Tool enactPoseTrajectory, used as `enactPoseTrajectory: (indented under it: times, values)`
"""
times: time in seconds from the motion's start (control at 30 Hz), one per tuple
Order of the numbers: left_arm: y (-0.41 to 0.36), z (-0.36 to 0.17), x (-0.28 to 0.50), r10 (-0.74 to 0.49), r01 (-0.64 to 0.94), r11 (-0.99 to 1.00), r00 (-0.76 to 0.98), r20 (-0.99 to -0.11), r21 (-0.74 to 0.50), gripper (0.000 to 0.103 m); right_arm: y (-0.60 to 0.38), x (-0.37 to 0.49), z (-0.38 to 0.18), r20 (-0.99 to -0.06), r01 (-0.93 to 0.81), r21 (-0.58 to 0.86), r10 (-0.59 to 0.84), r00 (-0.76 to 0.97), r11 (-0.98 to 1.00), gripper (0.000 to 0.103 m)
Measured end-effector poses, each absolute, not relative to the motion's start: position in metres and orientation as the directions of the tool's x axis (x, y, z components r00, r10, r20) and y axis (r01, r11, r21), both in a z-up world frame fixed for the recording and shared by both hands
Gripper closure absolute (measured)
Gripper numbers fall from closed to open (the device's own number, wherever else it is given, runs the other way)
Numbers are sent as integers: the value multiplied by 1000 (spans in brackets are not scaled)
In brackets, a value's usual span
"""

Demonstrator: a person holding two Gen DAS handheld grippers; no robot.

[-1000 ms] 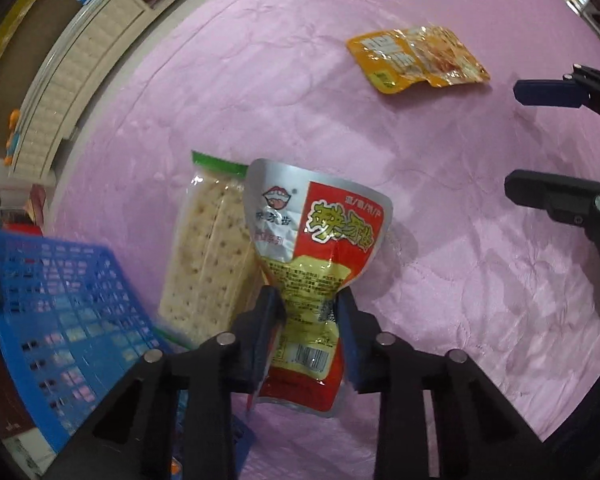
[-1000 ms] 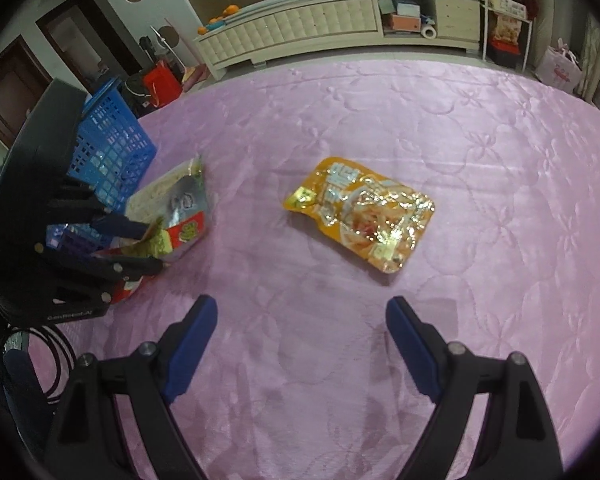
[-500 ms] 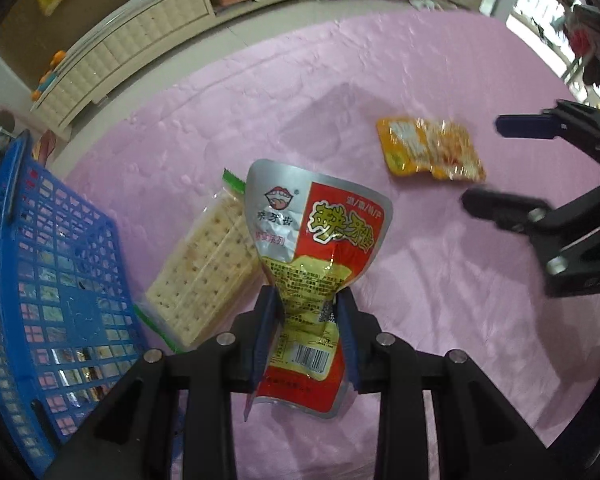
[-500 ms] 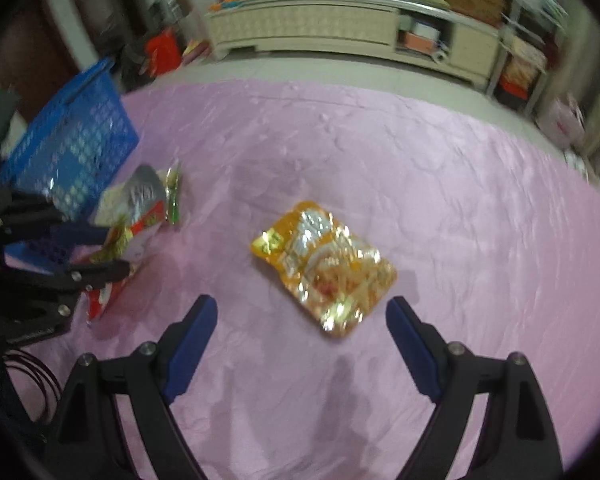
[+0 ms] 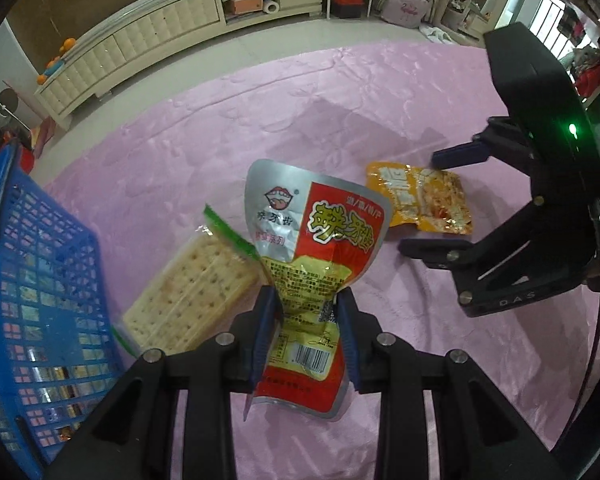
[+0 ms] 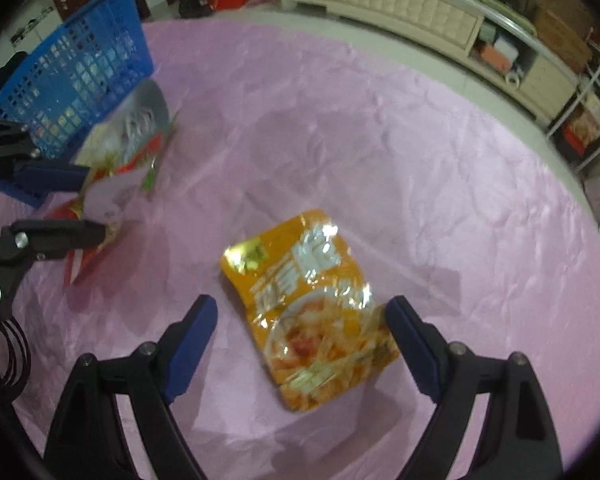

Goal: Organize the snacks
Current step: 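Grasp the red sausage pack with the left gripper while the right grasps the orange snack bag, then carry both bags over the blue basket and open both grippers to drop them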

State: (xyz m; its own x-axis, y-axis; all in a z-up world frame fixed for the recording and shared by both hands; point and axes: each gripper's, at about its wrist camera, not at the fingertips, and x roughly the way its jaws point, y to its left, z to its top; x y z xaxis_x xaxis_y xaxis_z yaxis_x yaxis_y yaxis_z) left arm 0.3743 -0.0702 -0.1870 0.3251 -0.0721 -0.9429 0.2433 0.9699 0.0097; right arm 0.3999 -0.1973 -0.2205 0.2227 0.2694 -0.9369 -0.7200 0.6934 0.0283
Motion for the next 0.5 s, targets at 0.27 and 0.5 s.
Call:
enactPoseTrajectory:
  times: [0.27,0.5]
  values:
    - [-73,-198,379,-63,223,975,301,-951,6,74,-206,394,-215,-920,-741,33,309,239,671,61]
    - [-62,-207,384,-78,212,977,317,-945,-9,74,-214,398,-212,-924,-720,59,310,223,692,73]
